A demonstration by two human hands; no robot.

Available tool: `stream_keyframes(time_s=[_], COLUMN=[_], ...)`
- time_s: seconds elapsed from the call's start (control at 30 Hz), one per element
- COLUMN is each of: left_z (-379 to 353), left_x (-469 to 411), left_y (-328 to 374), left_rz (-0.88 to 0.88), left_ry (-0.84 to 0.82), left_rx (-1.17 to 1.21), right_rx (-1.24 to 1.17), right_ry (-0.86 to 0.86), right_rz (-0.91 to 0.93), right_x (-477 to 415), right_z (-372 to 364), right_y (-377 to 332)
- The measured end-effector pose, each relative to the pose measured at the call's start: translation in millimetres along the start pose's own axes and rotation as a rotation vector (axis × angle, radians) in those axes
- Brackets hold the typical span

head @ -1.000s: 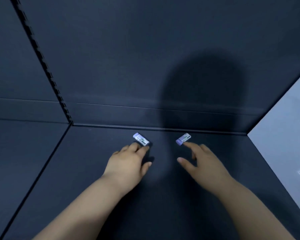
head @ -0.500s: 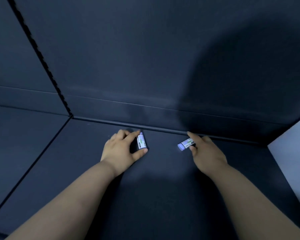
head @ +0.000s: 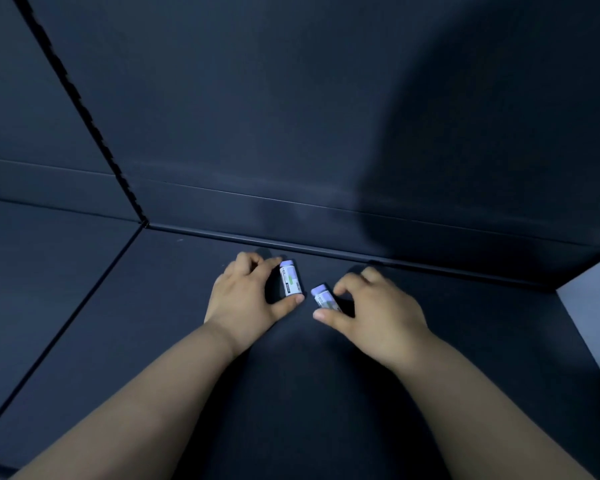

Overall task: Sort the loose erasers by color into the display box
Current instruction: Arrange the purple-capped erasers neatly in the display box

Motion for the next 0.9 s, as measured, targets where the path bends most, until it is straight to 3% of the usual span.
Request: stream_keyframes(time_s=[0.13, 0.4, 0.57, 0.9], left_z=[1.4, 0.0, -2.6, -1.3], left_x=[0.5, 0.5, 1.0, 3.2], left_y=[0.6, 0.7, -1.0, 3.1], left_rz=[-0.01, -0.07, -0.117, -0.1], left_ry=[-0.012, -0.074, -0.148, -0.229], left_rx=[0.031, 0.073, 0.052, 0.039], right_rx=[-0.068, -0.08, -0.028, -0.049], right_ry=[-0.148, -0.271, -0.152, -0.253], right_rz=[0.067, 0.133, 0.133, 0.133], right_x=[-5.3, -9.9, -9.0, -20.5], right_z=[-4.9, -10.3, -7.0, -10.8], right_y=[8.6, 14.9, 9.8, 3.3])
Point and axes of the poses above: each hand's wrist, its own x-axis away from the middle knuckle, its own z-axis out of the back of the hand, y = z × x, the point moved 7 cm from there along -x, towards the middle knuckle, and after that the axes turned 11 degrees about -y, right-handed, at the moved point
